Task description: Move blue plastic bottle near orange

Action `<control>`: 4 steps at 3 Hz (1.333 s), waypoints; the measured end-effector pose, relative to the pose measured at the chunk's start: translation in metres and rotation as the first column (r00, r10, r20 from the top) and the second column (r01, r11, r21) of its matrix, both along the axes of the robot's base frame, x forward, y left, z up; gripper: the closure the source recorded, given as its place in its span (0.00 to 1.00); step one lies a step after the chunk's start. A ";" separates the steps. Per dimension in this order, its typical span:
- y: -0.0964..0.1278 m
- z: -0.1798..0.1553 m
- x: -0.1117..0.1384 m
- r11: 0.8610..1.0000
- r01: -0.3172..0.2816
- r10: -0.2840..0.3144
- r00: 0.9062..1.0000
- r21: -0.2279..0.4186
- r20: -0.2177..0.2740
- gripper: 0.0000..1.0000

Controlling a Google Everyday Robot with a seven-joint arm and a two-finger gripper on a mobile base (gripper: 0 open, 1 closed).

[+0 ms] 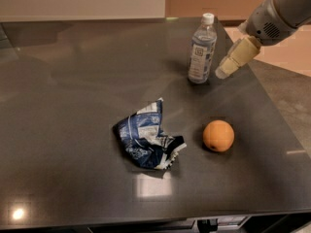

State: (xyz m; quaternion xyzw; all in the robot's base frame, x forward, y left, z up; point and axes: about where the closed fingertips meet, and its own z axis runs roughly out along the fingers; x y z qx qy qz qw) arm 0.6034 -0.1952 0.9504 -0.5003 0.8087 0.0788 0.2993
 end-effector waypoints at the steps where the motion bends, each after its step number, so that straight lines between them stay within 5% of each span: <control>1: 0.010 -0.008 0.025 0.998 0.003 -0.003 1.000 0.059 0.000 0.00; 4: 0.022 -0.021 0.078 0.983 0.042 -0.044 0.999 0.178 0.005 0.00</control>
Offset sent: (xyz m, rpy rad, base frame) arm 0.0719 0.0196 -0.0177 0.1609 -0.0210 -0.0295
